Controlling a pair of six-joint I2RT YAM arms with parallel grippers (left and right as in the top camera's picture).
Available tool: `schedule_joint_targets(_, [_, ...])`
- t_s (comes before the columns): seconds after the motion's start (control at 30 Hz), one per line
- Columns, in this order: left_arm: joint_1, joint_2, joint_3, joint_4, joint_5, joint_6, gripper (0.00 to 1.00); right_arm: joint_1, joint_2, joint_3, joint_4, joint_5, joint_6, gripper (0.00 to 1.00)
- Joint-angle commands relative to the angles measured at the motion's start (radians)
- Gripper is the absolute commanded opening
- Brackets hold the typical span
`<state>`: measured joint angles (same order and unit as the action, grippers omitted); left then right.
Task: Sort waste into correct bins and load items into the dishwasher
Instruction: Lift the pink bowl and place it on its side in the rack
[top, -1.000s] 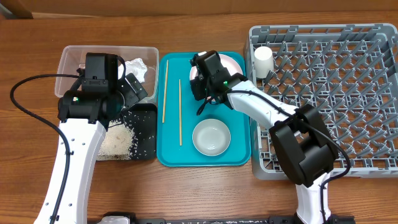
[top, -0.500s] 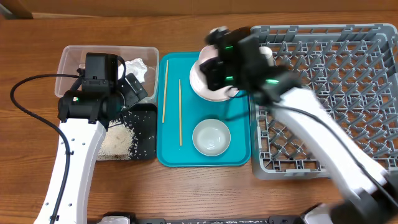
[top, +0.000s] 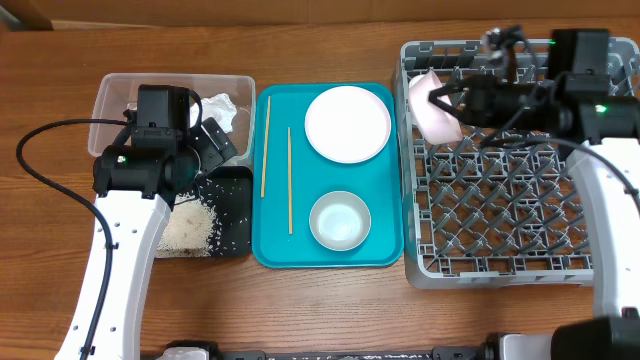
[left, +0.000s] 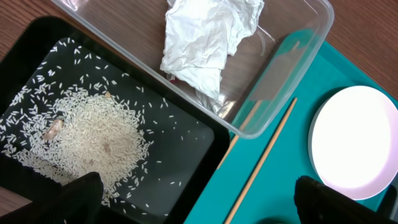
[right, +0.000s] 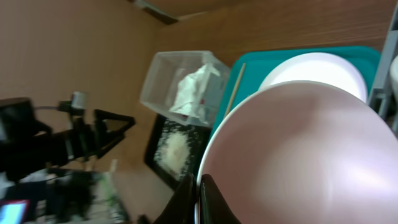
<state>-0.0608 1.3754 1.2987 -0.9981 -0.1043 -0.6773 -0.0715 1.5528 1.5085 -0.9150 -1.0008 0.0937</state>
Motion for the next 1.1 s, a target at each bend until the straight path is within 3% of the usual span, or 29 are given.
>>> schedule_joint_targets(0.0, [0.002, -0.006, 0.013, 0.003, 0.001, 0.016, 1.00, -0.066, 0.035, -0.038, 0.022, -0.290, -0.077, 0.04])
schedule_joint_targets(0.17, [0.002, -0.006, 0.013, 0.003, 0.001, 0.016, 1.00, -0.136, 0.105, -0.100, 0.100, -0.385, -0.076, 0.04])
schedule_joint_targets(0.57, [0.002, -0.006, 0.013, 0.003, 0.001, 0.016, 1.00, -0.156, 0.283, -0.130, 0.102, -0.392, -0.072, 0.04])
schedule_joint_targets(1.07, [0.002, -0.006, 0.013, 0.003, 0.001, 0.016, 1.00, -0.160, 0.306, -0.259, 0.261, -0.347, -0.014, 0.04])
